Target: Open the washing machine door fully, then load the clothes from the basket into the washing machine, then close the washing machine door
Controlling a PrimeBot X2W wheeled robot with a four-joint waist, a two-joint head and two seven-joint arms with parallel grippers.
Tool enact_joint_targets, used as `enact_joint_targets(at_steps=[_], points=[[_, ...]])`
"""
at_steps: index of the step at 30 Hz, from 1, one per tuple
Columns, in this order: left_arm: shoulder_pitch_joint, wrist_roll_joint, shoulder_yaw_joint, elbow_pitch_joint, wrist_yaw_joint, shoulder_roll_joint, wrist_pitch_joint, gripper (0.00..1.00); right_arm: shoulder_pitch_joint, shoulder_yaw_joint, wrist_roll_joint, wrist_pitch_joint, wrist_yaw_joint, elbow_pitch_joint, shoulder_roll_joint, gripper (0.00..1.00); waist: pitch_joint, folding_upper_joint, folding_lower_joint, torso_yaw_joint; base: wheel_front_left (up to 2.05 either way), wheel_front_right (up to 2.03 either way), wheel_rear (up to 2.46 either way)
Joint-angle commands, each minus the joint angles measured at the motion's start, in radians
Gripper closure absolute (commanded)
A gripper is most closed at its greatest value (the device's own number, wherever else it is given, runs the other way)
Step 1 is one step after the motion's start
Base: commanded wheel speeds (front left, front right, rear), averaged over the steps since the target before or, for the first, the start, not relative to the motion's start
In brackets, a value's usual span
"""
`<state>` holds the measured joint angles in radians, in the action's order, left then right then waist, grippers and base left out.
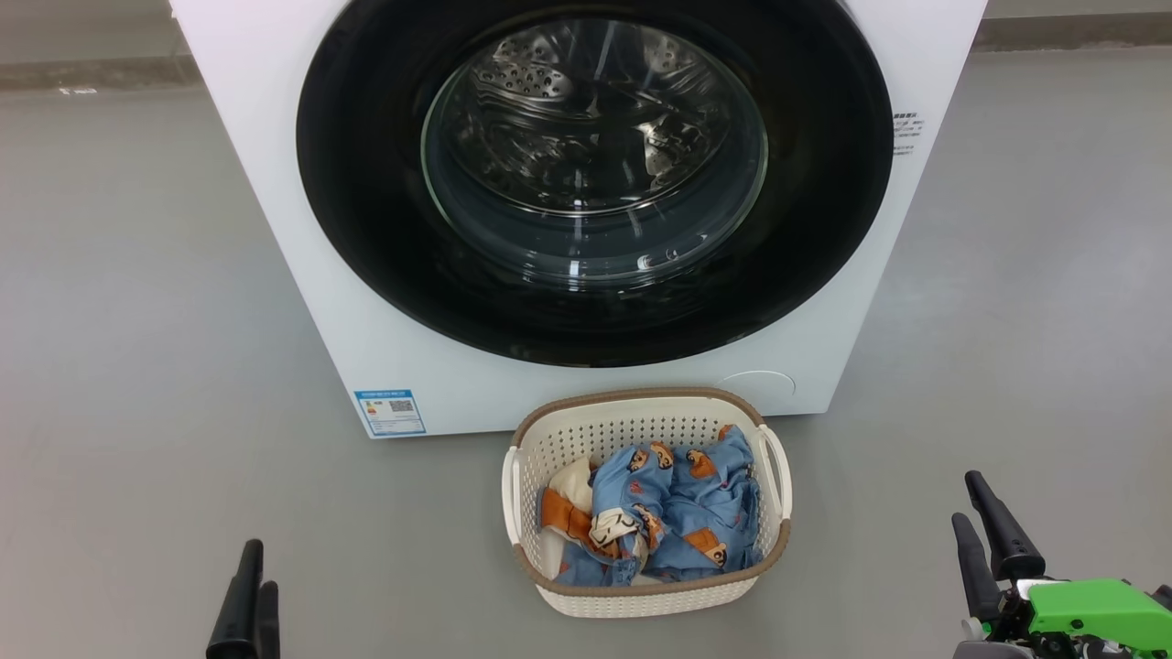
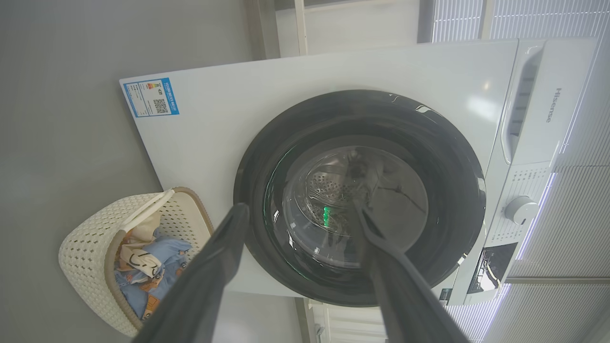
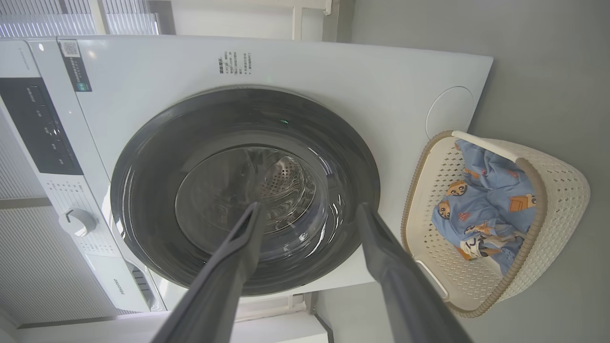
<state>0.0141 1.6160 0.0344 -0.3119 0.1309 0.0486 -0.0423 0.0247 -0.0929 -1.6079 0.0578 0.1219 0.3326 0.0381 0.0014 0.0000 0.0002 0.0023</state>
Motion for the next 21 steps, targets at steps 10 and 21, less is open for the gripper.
enact_joint_targets(at_steps=[10, 21], points=[[0.031, -0.124, 0.011, 0.054, 0.000, 0.024, 0.034, 0.00, 0.051, 0.024, 0.088, -0.040, 0.002, -0.034, 0.036, 0.00, 0.002, 0.0000, -0.0001, 0.002, 0.00, 0.00, 0.00], [0.034, -0.294, 0.012, 0.068, 0.000, 0.028, 0.064, 0.00, 0.062, 0.051, 0.256, -0.071, 0.003, -0.043, 0.056, 0.00, 0.004, 0.0000, -0.0001, 0.005, 0.00, 0.00, 0.00]])
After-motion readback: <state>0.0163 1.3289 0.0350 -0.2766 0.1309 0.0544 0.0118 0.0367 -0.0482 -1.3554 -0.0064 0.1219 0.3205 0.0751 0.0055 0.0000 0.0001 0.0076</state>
